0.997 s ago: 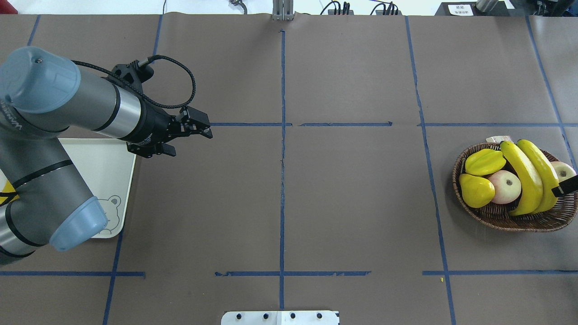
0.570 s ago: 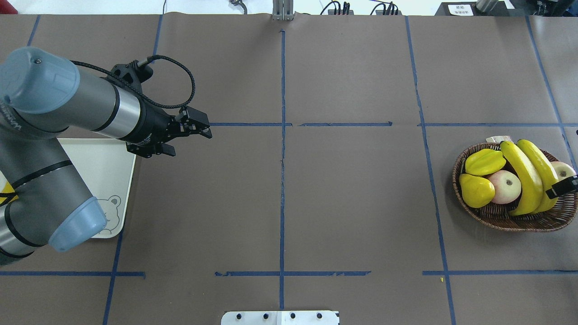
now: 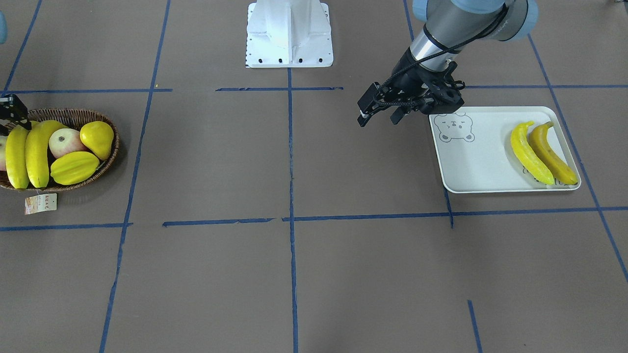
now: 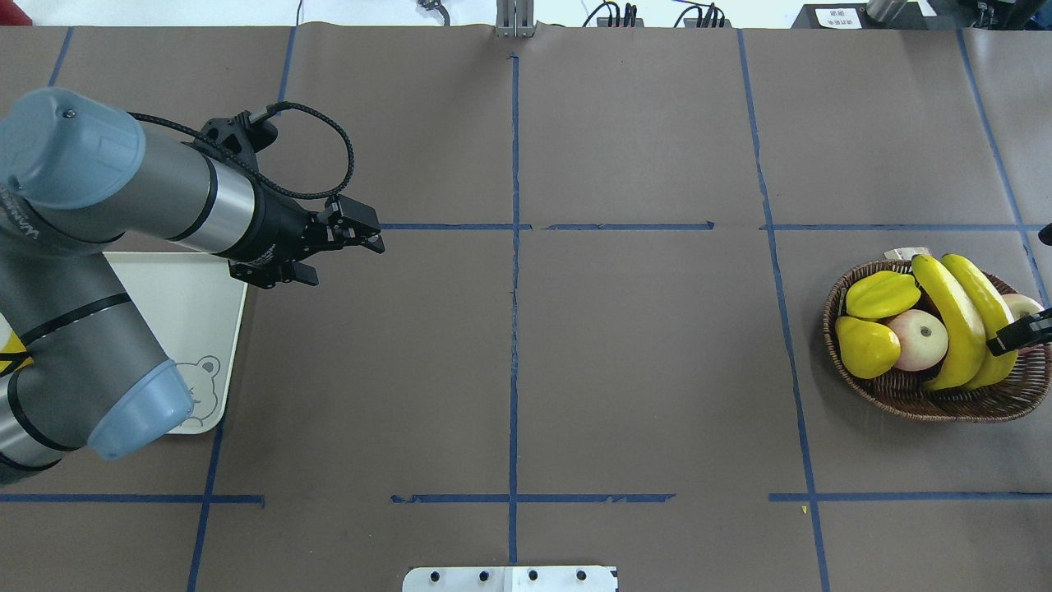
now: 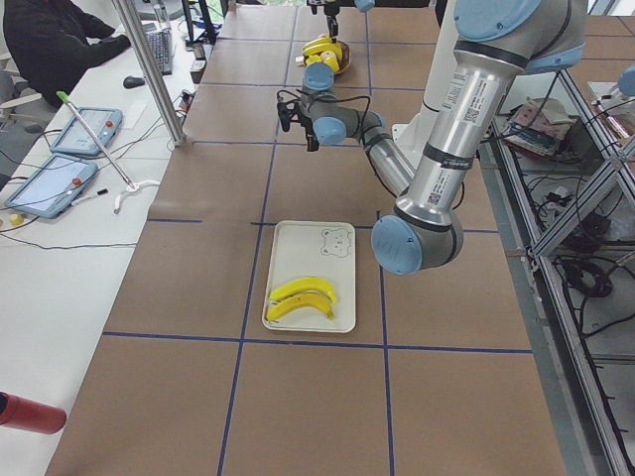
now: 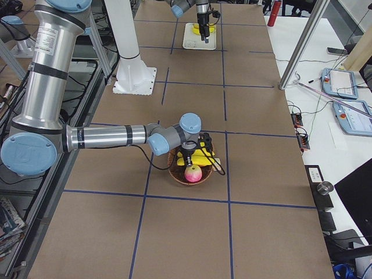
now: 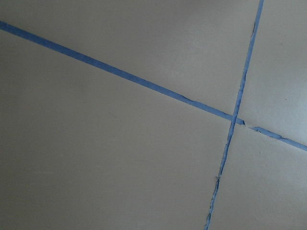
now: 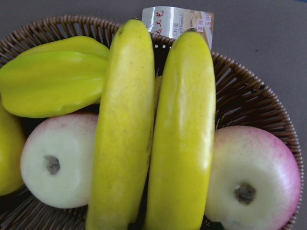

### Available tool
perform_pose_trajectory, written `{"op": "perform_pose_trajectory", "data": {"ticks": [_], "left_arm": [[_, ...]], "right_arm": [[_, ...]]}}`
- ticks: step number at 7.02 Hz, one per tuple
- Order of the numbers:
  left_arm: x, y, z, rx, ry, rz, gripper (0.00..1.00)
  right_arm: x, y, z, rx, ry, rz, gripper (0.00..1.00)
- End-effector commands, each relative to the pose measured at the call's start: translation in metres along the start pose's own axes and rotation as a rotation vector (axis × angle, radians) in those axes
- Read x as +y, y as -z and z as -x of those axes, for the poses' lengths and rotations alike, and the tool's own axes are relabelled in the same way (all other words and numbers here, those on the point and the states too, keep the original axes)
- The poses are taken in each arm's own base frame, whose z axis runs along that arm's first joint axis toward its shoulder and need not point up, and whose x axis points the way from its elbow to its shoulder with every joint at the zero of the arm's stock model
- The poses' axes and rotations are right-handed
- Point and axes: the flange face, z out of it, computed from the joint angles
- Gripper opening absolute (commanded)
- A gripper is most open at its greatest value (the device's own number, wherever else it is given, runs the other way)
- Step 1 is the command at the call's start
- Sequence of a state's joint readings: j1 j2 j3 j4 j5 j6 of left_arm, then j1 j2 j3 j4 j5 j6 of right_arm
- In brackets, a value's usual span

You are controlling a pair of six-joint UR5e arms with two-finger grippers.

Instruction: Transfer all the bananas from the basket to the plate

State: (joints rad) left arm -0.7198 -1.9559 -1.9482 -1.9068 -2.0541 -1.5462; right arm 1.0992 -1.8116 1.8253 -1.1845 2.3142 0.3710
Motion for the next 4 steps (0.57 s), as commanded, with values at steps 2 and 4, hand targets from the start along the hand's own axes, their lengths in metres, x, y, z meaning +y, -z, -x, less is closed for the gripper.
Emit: {"op": "perform_pose_trajectory", "data": {"ticks": [2, 4], "left_arm": [[0.0005, 0.0005, -0.0003, 0.001, -0.001, 0.000, 1.00], [0.0008, 0.0010, 0.0015, 0.000, 0.000, 0.000, 1.00]], "right_arm": [[-0.0074, -0.0081, -0.0066, 0.012, -0.008, 0.003, 0.59], [-0.0084, -0.0045, -0.0036, 0.010, 0.000, -0.005, 0.39]]}}
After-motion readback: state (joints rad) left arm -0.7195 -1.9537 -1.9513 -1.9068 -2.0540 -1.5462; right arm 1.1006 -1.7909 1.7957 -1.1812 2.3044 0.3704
